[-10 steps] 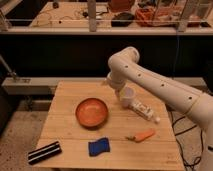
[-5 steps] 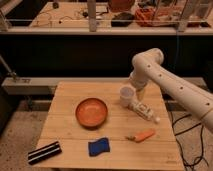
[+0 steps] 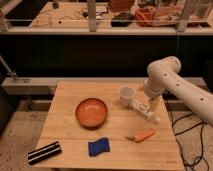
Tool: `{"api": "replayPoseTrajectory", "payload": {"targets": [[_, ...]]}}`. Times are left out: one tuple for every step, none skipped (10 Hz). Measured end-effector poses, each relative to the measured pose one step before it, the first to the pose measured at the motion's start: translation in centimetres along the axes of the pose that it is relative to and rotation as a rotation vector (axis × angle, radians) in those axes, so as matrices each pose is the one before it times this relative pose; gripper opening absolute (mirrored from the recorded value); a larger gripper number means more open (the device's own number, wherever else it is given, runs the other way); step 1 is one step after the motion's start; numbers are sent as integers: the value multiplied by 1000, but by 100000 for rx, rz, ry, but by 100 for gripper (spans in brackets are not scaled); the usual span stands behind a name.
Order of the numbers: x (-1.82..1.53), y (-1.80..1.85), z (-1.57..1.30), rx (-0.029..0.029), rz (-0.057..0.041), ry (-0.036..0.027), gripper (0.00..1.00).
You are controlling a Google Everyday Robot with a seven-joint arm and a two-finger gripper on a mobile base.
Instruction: Move the arm in a circular motion
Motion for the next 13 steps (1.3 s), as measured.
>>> {"api": "replayPoseTrajectory", "payload": {"targets": [[-703, 1679, -516, -167, 541, -286, 80], [-982, 2622, -838, -348, 621, -392, 80], [-939, 1979, -593, -330, 265, -771, 80], [-799, 1216, -396, -215, -234, -828, 80], [-1574, 1803, -428, -571, -1002, -1706, 80], [-1570, 644, -125, -82, -2425, -1675, 80], [-1201, 34, -38, 136, -2204, -1273, 80], [-1943, -649, 98, 220, -3897, -2196, 80], [-2721, -1699, 338, 263, -6008, -3130, 80], [-1847, -1323, 245, -63, -4822, -2046, 80], [-1702, -1176, 186, -914, -4996, -1712, 80], [-2153, -1925, 157, -811, -6805, -1877, 80], [-1748, -2005, 35, -1028, -6170, -1355, 80]]}}
